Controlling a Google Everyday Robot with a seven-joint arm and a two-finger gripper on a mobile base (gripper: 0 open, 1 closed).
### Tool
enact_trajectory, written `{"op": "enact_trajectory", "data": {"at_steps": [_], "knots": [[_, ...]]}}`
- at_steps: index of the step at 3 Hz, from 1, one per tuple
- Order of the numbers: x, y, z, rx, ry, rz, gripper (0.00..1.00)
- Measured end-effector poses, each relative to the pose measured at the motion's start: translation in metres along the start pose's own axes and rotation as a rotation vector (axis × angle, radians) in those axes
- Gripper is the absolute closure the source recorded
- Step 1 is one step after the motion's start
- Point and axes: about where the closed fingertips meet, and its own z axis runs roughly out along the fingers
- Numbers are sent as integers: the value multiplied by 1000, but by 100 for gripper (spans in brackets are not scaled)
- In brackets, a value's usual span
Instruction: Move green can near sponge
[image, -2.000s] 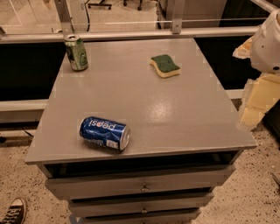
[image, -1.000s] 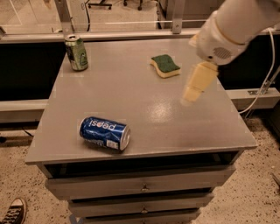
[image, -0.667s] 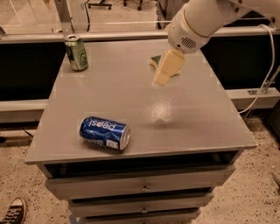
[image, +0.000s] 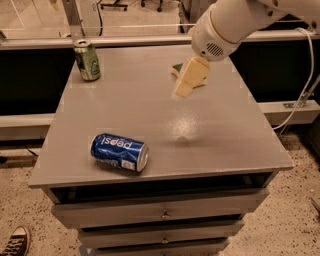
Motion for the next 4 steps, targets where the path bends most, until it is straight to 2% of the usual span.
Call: {"op": "enact_trajectory", "data": {"at_steps": [1, 3, 4], "knots": [[-30, -8, 31, 6, -86, 24, 0], [-117, -56, 118, 38, -308, 67, 0], [-146, -75, 166, 26, -357, 99, 0]]}}
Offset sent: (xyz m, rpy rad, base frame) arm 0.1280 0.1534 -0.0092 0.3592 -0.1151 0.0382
